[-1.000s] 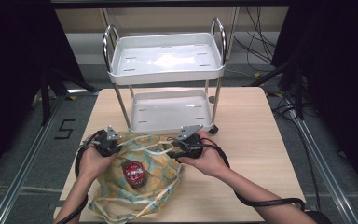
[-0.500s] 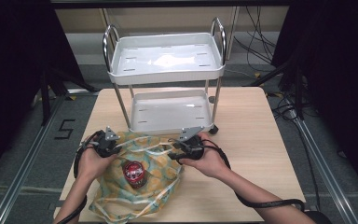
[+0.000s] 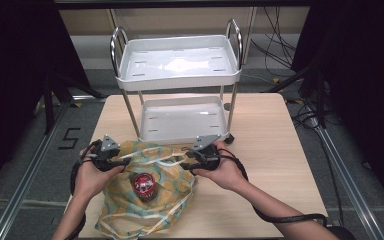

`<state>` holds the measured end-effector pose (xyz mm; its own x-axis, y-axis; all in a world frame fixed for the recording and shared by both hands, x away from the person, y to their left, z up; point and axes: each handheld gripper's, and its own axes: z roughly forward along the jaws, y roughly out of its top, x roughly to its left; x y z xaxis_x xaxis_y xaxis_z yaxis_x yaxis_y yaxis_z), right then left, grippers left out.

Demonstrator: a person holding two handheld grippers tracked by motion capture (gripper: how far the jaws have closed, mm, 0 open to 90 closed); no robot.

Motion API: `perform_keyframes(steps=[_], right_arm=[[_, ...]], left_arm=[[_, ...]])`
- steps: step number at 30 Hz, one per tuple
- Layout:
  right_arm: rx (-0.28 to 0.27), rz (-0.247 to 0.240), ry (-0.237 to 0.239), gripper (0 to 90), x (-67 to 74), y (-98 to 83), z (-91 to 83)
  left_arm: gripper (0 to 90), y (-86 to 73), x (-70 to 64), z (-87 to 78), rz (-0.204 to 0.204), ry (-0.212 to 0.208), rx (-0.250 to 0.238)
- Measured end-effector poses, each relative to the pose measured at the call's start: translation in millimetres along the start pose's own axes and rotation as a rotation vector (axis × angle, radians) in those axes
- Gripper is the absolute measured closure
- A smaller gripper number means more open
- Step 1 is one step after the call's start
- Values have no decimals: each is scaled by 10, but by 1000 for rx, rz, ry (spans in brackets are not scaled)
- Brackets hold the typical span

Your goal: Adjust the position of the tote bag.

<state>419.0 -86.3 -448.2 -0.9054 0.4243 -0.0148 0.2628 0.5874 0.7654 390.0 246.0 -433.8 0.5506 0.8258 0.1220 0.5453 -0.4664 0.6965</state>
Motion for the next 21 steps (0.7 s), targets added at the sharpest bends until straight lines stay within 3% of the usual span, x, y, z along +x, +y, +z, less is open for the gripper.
perform_keyframes(steps=[7, 9, 11, 14, 15, 17, 20, 21], right_arm=[[-13, -1, -4, 550, 26, 5, 5], [-9, 14, 12, 565, 33, 6, 5], [-13, -2, 11, 568, 43, -3, 23], [-20, 14, 43, 548, 89, 3, 26], [-4, 32, 60, 534, 113, 11, 15], [1, 5, 96, 467, 169, 35, 59], [7, -15, 105, 429, 205, 45, 102], [13, -19, 116, 418, 224, 50, 124]], left_arm=[[467, 11, -49, -201, 22, -26, -44], [514, -4, -83, -191, 49, -41, -17], [533, -37, -121, -136, 61, -55, -2], [530, -56, -119, -108, 82, -42, 12], [523, -60, -120, -97, 67, -38, 11], [505, -61, -109, -85, 53, -41, 13], [503, -63, -90, -61, 69, -39, 23], [503, -74, -98, -39, 49, -43, 23]])
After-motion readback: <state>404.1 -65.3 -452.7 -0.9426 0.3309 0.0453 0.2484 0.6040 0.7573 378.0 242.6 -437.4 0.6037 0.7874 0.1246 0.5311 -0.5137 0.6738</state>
